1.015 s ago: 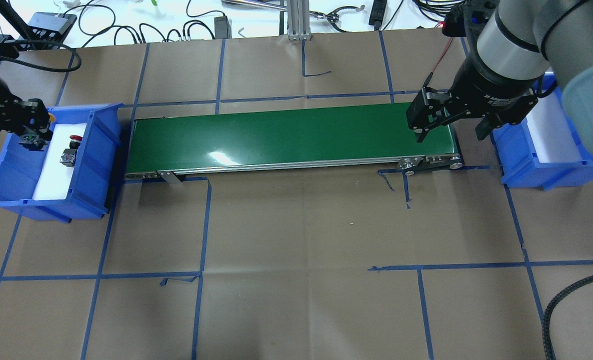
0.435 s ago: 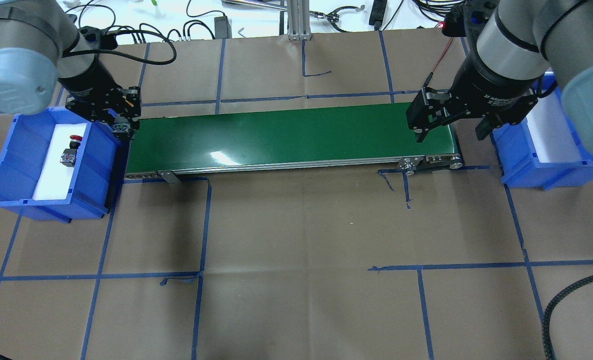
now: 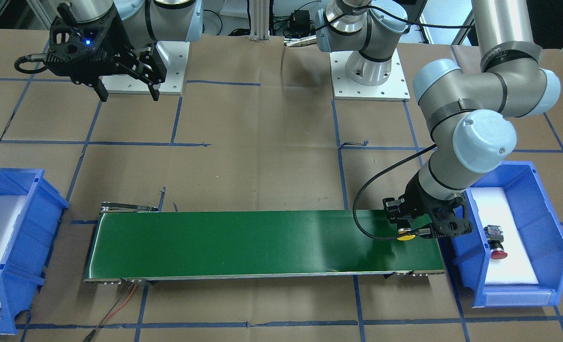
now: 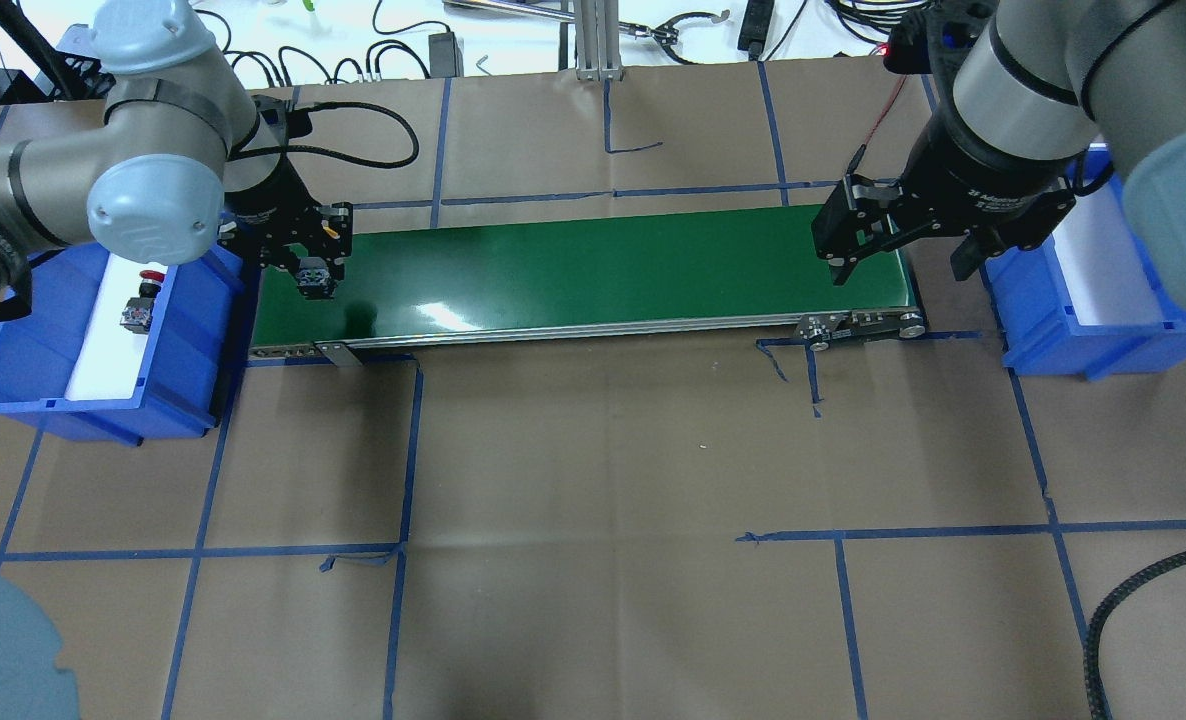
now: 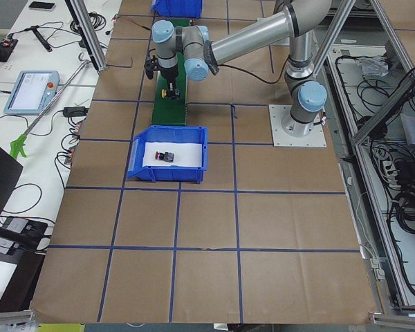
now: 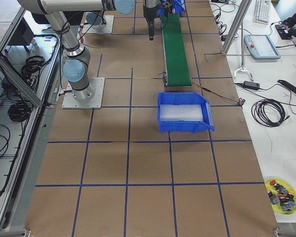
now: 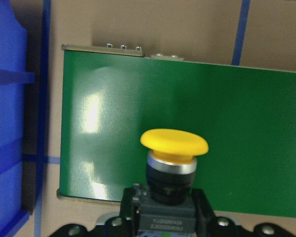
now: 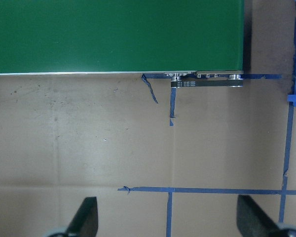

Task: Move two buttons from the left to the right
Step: 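Lower the yellow button onto the belt and open the left gripper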

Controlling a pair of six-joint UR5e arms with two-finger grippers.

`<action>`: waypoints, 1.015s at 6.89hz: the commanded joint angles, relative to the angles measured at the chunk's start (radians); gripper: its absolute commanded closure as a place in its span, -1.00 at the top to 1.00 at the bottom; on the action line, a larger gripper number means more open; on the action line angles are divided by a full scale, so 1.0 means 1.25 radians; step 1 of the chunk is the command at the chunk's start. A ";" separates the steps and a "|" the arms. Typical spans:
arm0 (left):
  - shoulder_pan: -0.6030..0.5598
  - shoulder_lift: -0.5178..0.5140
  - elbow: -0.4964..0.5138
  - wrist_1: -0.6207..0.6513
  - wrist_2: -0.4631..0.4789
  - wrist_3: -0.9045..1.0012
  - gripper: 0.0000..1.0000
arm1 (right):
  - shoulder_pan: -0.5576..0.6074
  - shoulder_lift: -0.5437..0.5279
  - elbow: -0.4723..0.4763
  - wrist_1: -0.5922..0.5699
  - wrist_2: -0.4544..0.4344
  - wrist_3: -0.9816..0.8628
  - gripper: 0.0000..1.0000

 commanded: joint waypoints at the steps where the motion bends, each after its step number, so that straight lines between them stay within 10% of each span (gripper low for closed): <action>1: -0.004 -0.044 -0.048 0.127 0.000 -0.006 -0.92 | 0.000 0.000 0.000 0.000 0.000 0.000 1.00; 2: -0.005 -0.051 -0.055 0.145 0.001 -0.007 -0.80 | 0.000 0.000 0.000 0.000 0.000 0.000 1.00; 4: -0.005 -0.045 -0.054 0.145 -0.005 -0.010 0.99 | 0.000 0.000 0.000 0.000 0.000 0.000 1.00; 7: -0.004 -0.002 -0.026 0.112 -0.004 -0.005 1.00 | 0.000 0.000 0.000 0.000 0.000 0.000 1.00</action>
